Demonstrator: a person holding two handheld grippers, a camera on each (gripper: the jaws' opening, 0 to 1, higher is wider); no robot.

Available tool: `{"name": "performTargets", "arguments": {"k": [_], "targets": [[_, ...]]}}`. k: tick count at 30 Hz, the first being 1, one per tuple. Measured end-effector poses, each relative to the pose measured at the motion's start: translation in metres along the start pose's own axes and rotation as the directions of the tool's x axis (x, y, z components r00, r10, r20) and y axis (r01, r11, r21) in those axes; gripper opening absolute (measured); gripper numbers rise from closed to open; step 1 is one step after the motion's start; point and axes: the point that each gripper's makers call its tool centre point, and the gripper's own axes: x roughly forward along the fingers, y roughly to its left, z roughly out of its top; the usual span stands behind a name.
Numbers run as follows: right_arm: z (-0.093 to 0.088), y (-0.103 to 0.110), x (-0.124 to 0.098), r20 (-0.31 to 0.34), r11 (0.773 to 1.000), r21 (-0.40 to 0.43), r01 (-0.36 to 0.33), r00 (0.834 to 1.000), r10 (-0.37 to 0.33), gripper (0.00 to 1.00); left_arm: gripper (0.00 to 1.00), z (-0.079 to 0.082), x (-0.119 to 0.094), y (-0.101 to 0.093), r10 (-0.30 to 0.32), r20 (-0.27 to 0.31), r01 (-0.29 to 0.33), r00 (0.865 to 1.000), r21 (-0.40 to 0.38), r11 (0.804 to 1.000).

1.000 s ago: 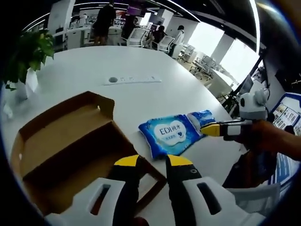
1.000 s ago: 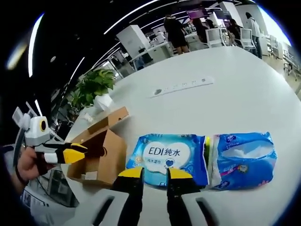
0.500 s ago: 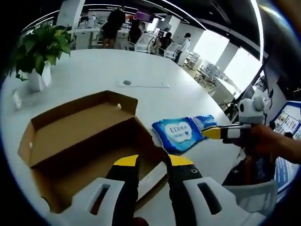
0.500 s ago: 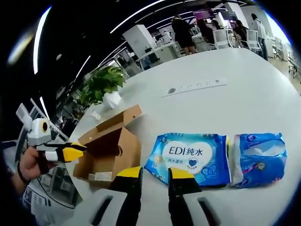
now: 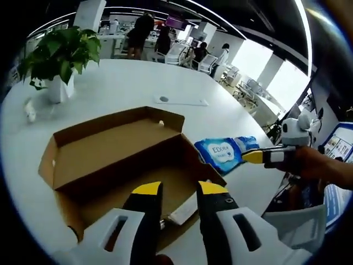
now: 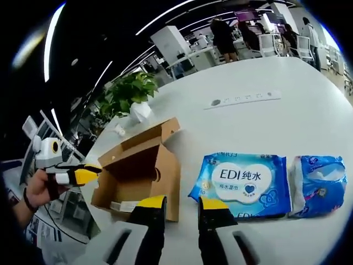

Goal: Operate the shoe box by opening the lid, removing the specified soft item, and placing it in the target area until the item is outside and the box remains undamaged.

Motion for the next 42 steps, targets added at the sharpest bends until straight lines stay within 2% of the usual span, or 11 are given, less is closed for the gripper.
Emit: {"name": "performTargets", "arguments": {"k": [11,16,22,28,35,42], "targets": [[0.001,0.015,0.006,-0.011,1.0,-0.012,-0.015,1.0,0.014,0.22,0.27,-0.003,-0.025,0.031,0.02,0.025,-0.02,1.0,-0.002,1.0],[0.003,0.022,0.007,-0.013,0.999,-0.034,-0.025,1.0,0.025,0.24,0.28,0.004,-0.035,0.045,0.031,0.048,-0.03,0.998,-0.018,0.999],[0.008,0.045,0.012,-0.008,0.995,-0.079,-0.063,0.998,0.062,0.27,0.28,0.002,-0.043,0.059,0.037,0.06,-0.035,0.998,-0.03,0.999],[0.004,0.066,0.019,-0.027,0.985,-0.139,-0.102,0.995,0.1,0.31,0.3,-0.001,-0.053,0.07,0.04,0.083,-0.036,0.996,-0.046,0.998],[0.001,0.081,0.028,-0.033,0.981,-0.148,-0.124,0.992,0.121,0.32,0.34,0.001,-0.062,0.081,0.037,0.099,-0.034,0.994,-0.032,0.999],[-0.004,0.092,0.032,-0.051,0.976,-0.173,-0.135,0.991,0.128,0.33,0.35,-0.005,-0.077,0.094,0.048,0.114,-0.045,0.992,-0.029,0.999]]}}
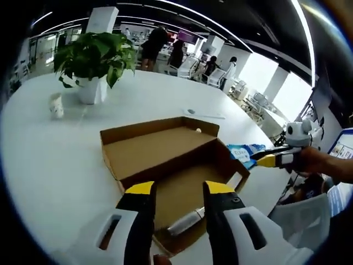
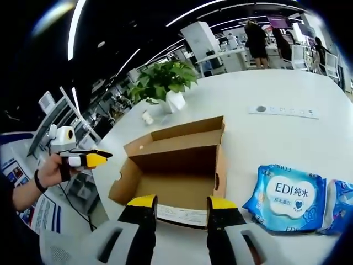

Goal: Operate the shoe box by opening the lid, removing the specified soft item, and placing it in the target area until the item is outside and the box remains undamaged.

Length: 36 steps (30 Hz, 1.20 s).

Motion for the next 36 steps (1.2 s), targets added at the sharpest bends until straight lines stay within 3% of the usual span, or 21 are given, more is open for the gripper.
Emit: {"name": "performTargets", "arguments": {"k": [6,18,30,36], "targets": [[-0.006,0.008,0.008,-0.019,1.0,-0.026,-0.015,1.0,0.015,0.34,0.38,-0.012,-0.011,0.011,0.001,-0.003,-0.001,1.0,0.033,0.999],[-0.014,0.016,0.016,-0.07,0.995,-0.095,-0.033,0.997,0.027,0.36,0.4,-0.025,-0.024,0.029,0.01,0.006,-0.01,1.0,0.029,1.0],[-0.03,0.024,0.016,-0.148,0.974,-0.221,-0.057,0.989,0.025,0.43,0.45,-0.036,-0.028,0.03,-0.007,0.002,0.007,1.0,0.058,0.998],[-0.028,0.023,0.017,-0.184,0.964,-0.258,-0.064,0.983,0.016,0.44,0.5,-0.04,-0.029,0.024,-0.036,-0.002,0.036,0.999,0.083,0.996]]}}
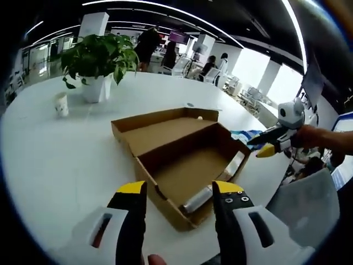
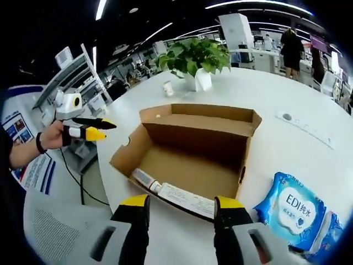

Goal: Operate the shoe box by opening the lid, removing the specified soft item, and placing it in the target area until the item is outside and the box remains undamaged.

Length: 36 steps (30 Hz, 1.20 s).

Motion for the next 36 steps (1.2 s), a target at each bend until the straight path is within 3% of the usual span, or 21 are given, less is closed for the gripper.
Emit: {"name": "performTargets", "arguments": {"k": [9,21,29,36], "targets": [[0.007,-0.007,0.005,-0.072,0.998,-0.07,0.002,0.997,-0.008,0.43,0.51,-0.004,-0.001,-0.006,-0.032,0.006,0.032,0.999,0.01,0.999],[0.001,-0.011,0.024,-0.17,0.993,-0.118,-0.007,0.985,-0.013,0.43,0.51,-0.016,-0.007,-0.01,-0.051,0.009,0.051,0.999,-0.01,0.999],[0.001,-0.017,0.034,-0.231,0.984,-0.176,-0.014,0.973,-0.028,0.42,0.51,-0.028,-0.007,-0.015,-0.061,-0.003,0.061,0.998,-0.017,0.998],[-0.005,-0.019,0.041,-0.311,0.975,-0.219,-0.036,0.95,-0.035,0.42,0.51,-0.036,-0.007,-0.016,-0.068,-0.002,0.068,0.998,-0.046,0.997]]}}
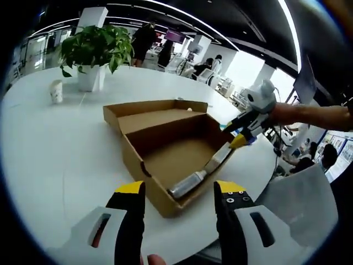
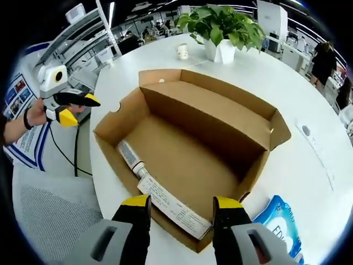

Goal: Operate the shoe box by opening the lid, removing the specified soft item, and placing it in the target area until the item is outside and the box remains undamaged.

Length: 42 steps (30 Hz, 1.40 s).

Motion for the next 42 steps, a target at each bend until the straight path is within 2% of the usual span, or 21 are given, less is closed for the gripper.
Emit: {"name": "performTargets", "arguments": {"k": [2,7,15,20,25,28,33,42], "targets": [[0.002,0.0,0.002,-0.007,1.0,0.004,-0.009,1.0,0.009,0.43,0.51,-0.002,0.0,0.001,-0.001,-0.002,0.001,1.0,-0.003,1.0],[0.002,-0.003,0.006,-0.059,0.998,-0.054,-0.016,0.998,0.013,0.43,0.51,-0.003,-0.004,0.004,0.004,0.004,-0.004,1.0,-0.012,1.0],[-0.009,-0.003,0.018,-0.145,0.994,-0.093,-0.065,0.988,0.051,0.43,0.51,-0.004,-0.007,0.01,0.014,0.014,-0.014,1.0,-0.028,1.0],[-0.01,-0.005,0.022,-0.168,0.99,-0.121,-0.077,0.984,0.056,0.43,0.51,-0.006,-0.008,0.013,0.018,0.015,-0.017,1.0,-0.033,0.999],[-0.01,-0.006,0.026,-0.202,0.98,-0.18,-0.083,0.978,0.046,0.43,0.51,-0.007,-0.009,0.013,0.016,0.013,-0.015,1.0,-0.036,0.999],[-0.005,-0.009,0.024,-0.206,0.963,-0.263,-0.064,0.979,0.009,0.47,0.51,-0.007,-0.009,0.015,0.012,0.016,-0.011,1.0,-0.039,0.999],[-0.004,0.0,0.022,-0.214,0.944,-0.327,-0.054,0.977,-0.018,0.46,0.51,-0.009,-0.006,0.012,-0.006,0.005,0.006,1.0,-0.025,1.0],[-0.007,0.004,0.02,-0.259,0.927,-0.365,-0.088,0.966,-0.01,0.41,0.51,0.001,-0.002,0.012,-0.039,0.018,0.04,0.999,-0.027,0.999]]}}
